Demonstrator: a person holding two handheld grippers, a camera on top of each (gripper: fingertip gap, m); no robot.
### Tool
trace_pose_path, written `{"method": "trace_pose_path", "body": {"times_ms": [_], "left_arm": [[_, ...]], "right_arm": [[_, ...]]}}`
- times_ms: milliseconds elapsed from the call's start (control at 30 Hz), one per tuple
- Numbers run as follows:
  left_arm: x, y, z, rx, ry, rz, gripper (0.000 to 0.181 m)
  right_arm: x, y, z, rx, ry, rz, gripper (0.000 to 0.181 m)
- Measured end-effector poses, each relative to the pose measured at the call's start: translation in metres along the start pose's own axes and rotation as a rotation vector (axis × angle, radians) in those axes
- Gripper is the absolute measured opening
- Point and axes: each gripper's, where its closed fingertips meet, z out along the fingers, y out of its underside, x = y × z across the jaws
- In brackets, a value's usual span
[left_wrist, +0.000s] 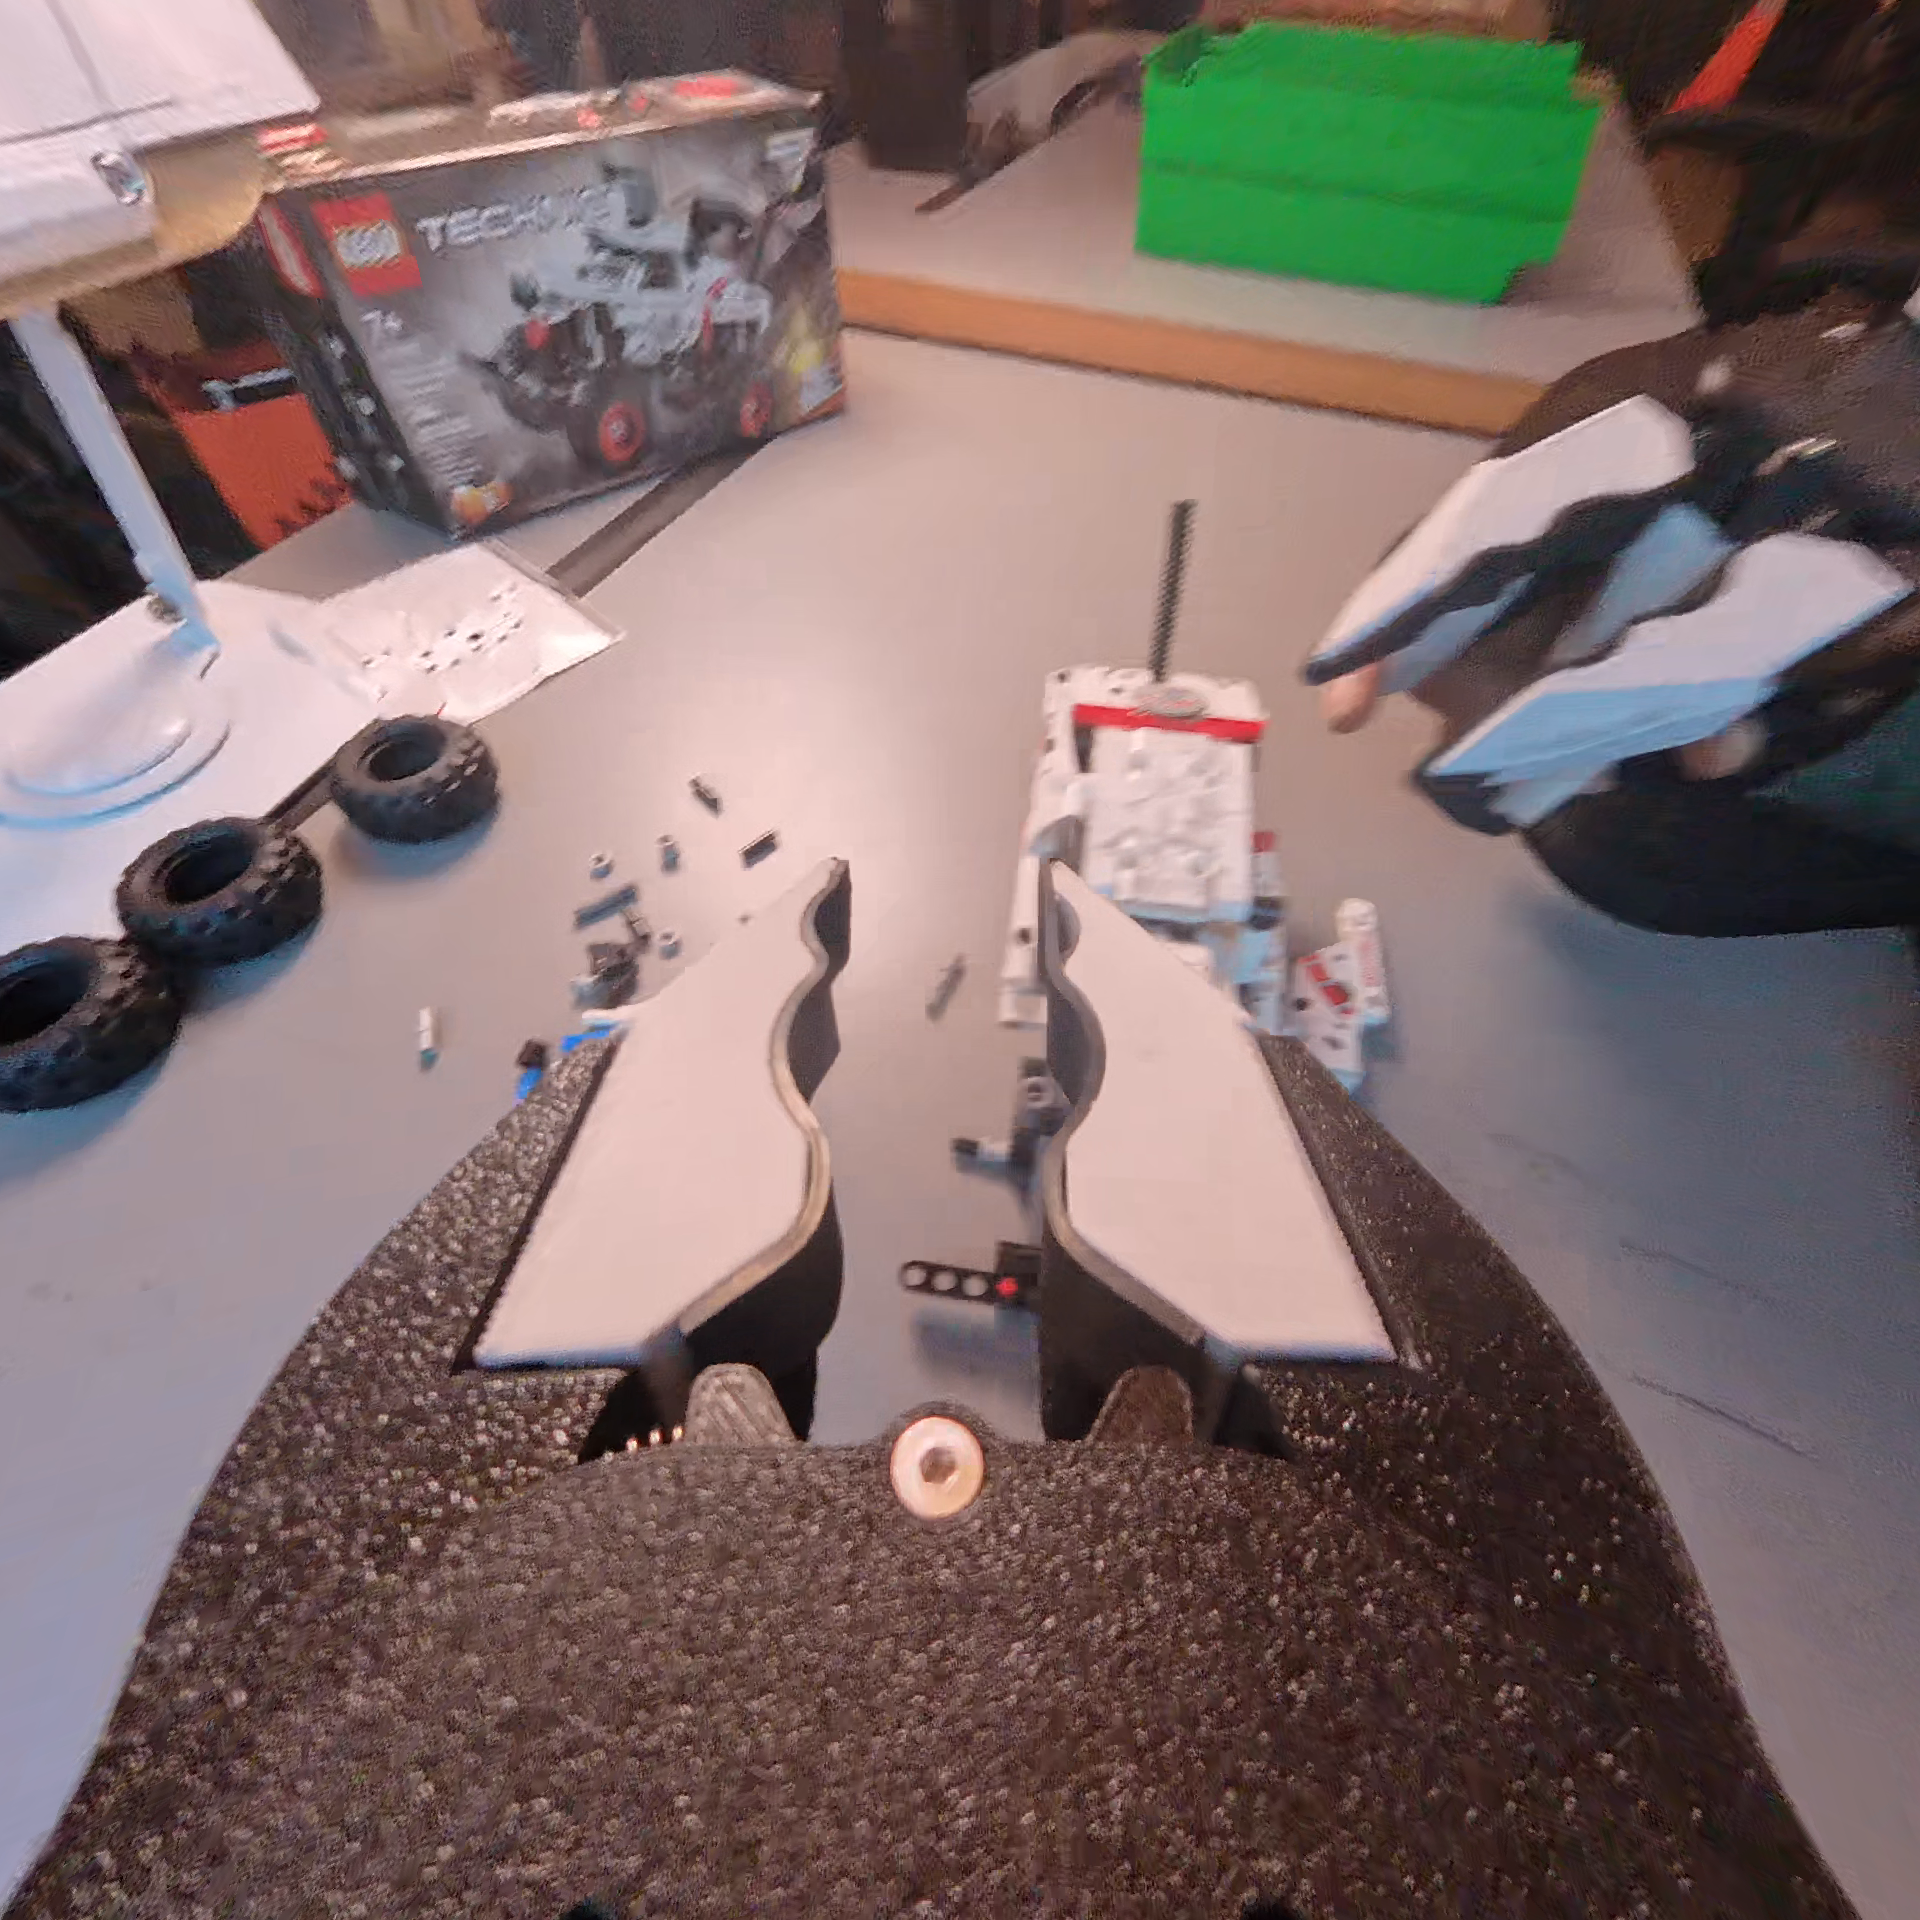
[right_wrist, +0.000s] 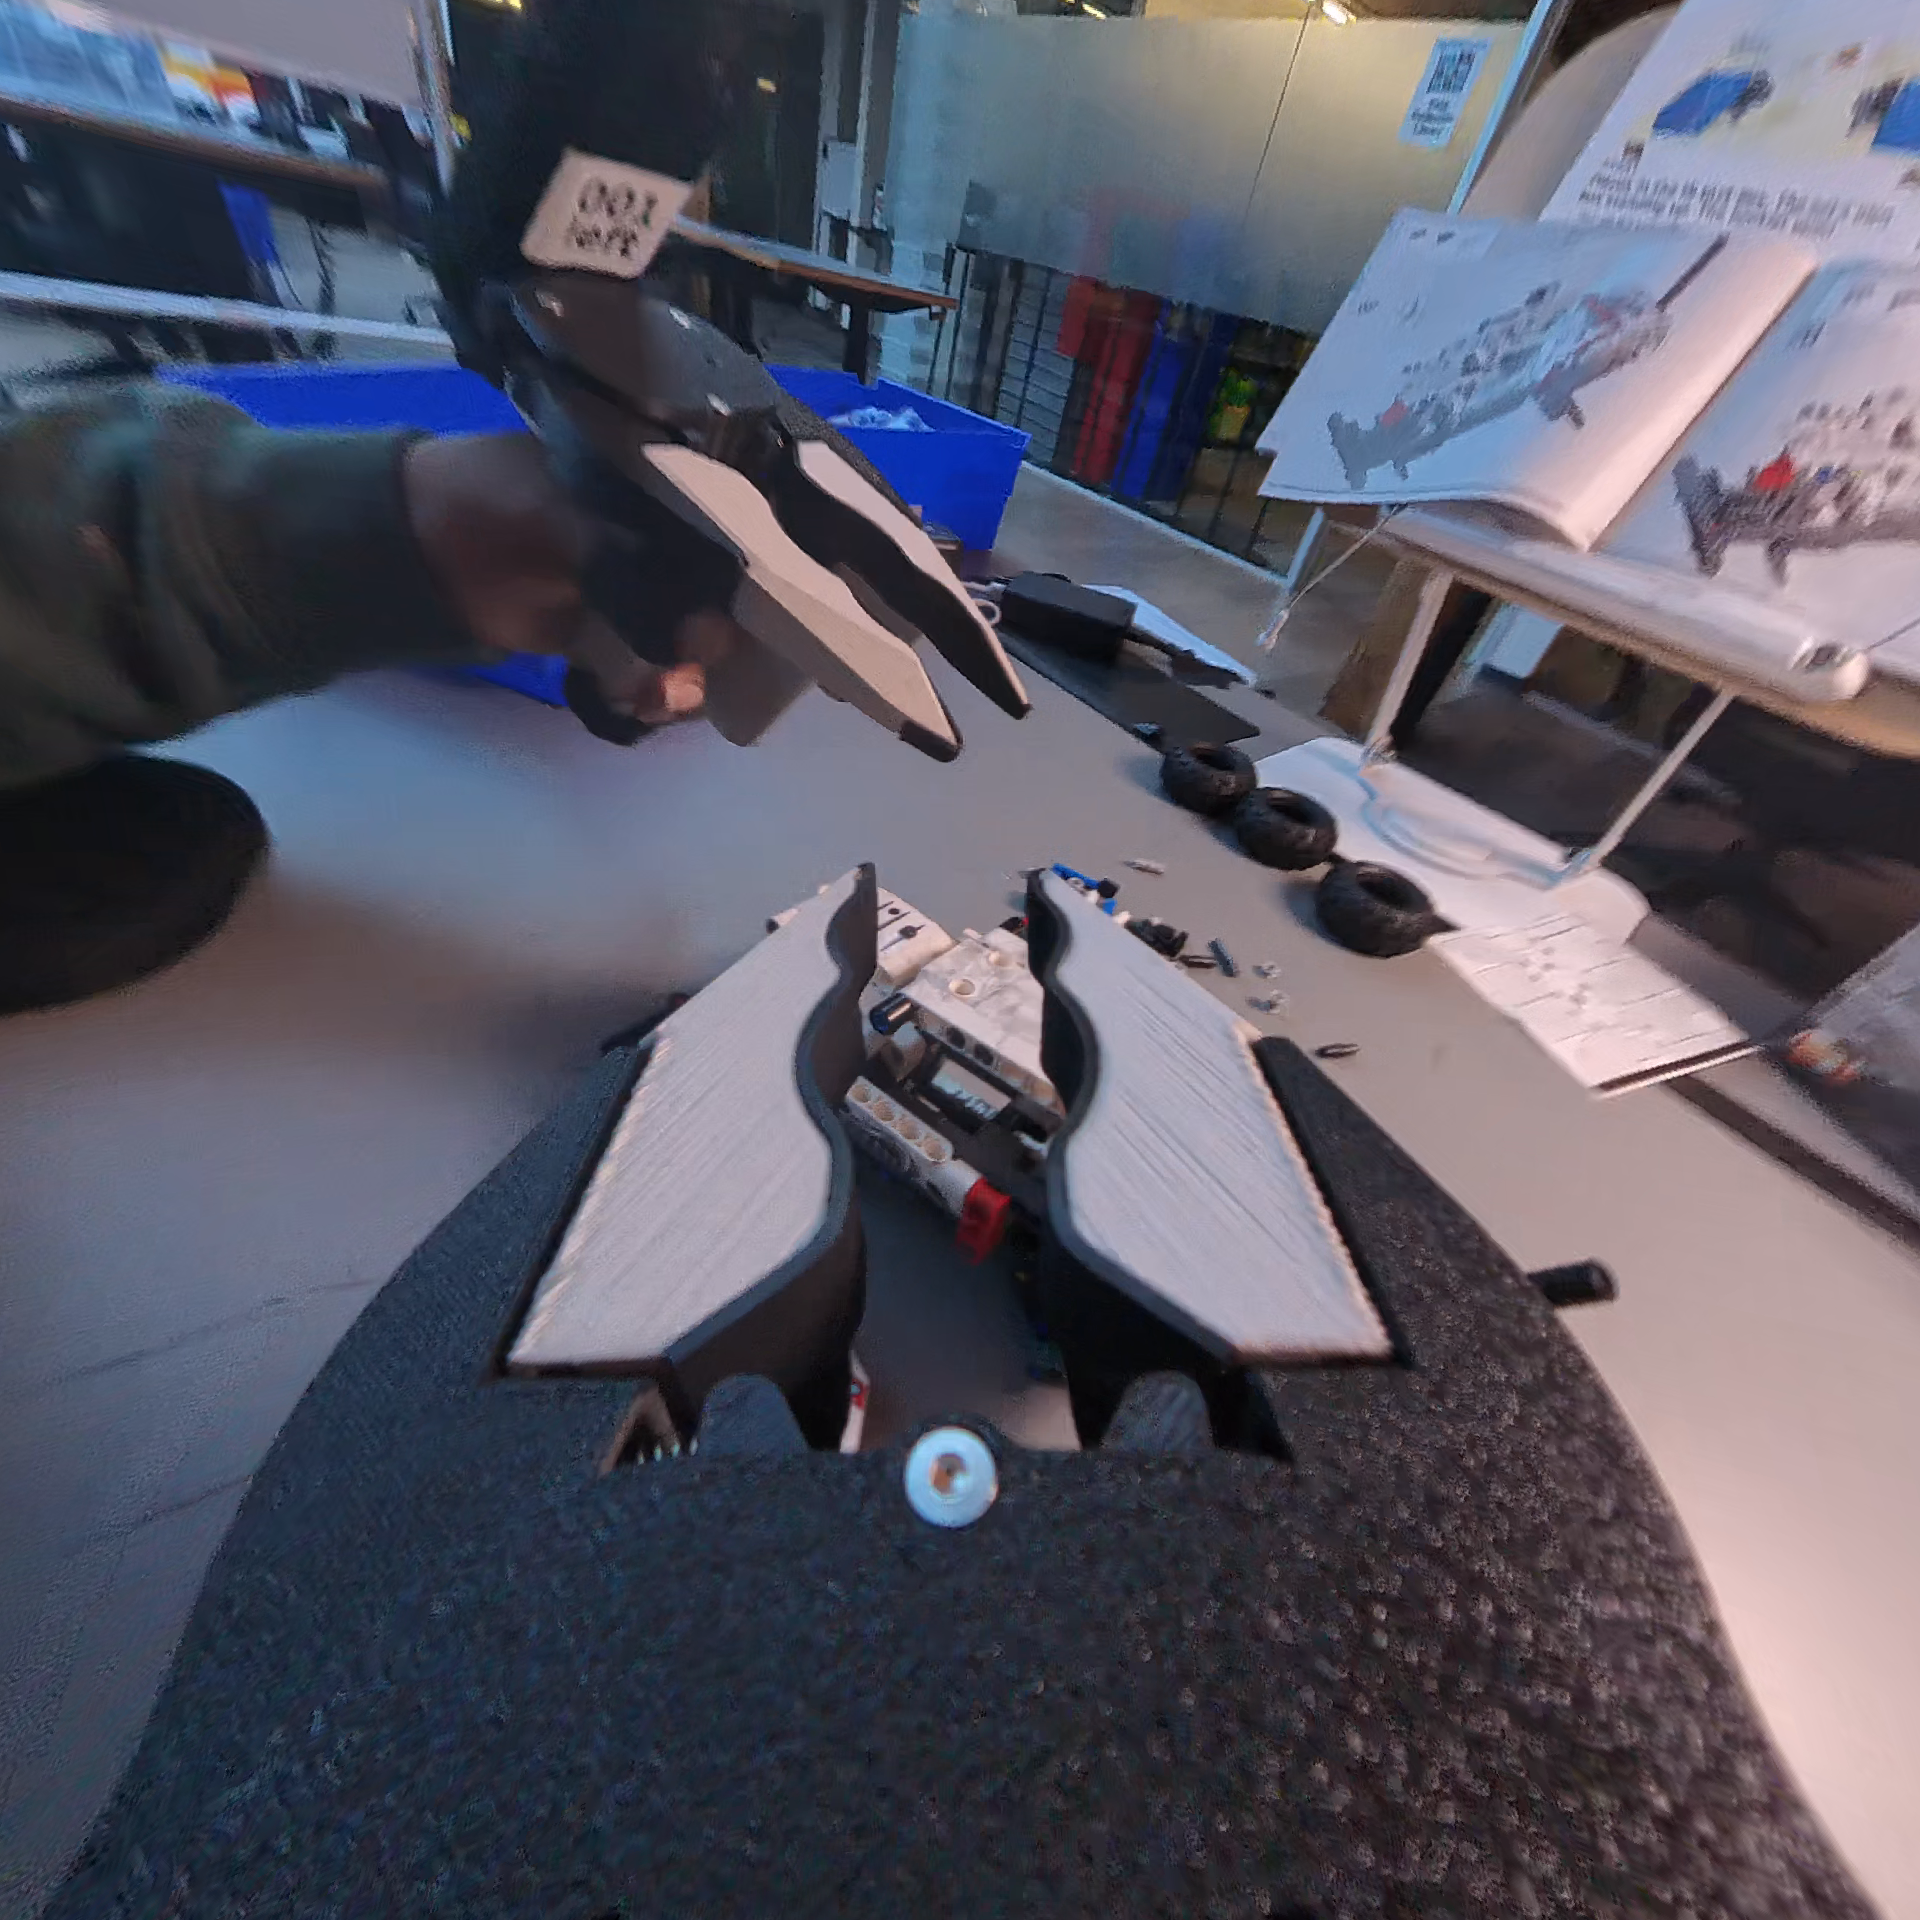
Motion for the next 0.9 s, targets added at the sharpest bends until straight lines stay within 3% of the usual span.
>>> {"method": "trace_pose_path", "body": {"times_ms": [100, 200, 267, 300, 333, 567, 633, 767, 833, 900], "left_arm": [[0.037, -0.01, -0.01, 0.021, 0.053, -0.038, 0.033], [0.066, -0.01, -0.009, -0.002, 0.077, -0.059, 0.033], [0.081, -0.006, -0.006, -0.027, 0.082, -0.042, 0.035], [0.087, -0.005, -0.006, -0.028, 0.09, -0.027, 0.033], [0.09, -0.003, -0.007, -0.033, 0.084, -0.019, 0.027], [0.088, -0.006, -0.022, 0.068, 0.121, -0.16, 0.063], [0.084, -0.003, -0.02, 0.047, 0.06, -0.197, 0.062], [0.092, -0.001, -0.024, 0.073, 0.03, -0.117, 0.041], [0.096, -0.013, -0.035, 0.165, 0.056, -0.093, 0.032], [0.097, -0.024, -0.047, 0.251, 0.083, -0.085, 0.029]], "right_arm": [[-0.014, -0.011, 0.01, -0.026, 0.054, -0.328, 0.045], [-0.041, -0.025, 0.022, -0.01, 0.074, -0.627, 0.047], [-0.055, -0.027, 0.03, -0.023, 0.091, -0.81, 0.034], [-0.057, -0.028, 0.033, -0.02, 0.118, -0.882, 0.016], [-0.058, -0.029, 0.033, -0.017, 0.135, -0.941, 0.016], [-0.073, -0.041, 0.029, -0.04, 0.147, -0.949, 0.015], [-0.068, -0.035, 0.032, -0.082, 0.132, -0.906, 0.016], [-0.076, -0.033, 0.032, -0.041, 0.061, -0.828, 0.018], [-0.063, -0.043, 0.028, 0.002, 0.034, -0.649, 0.045], [-0.05, -0.049, 0.02, 0.059, -0.028, -0.501, 0.048]]}}
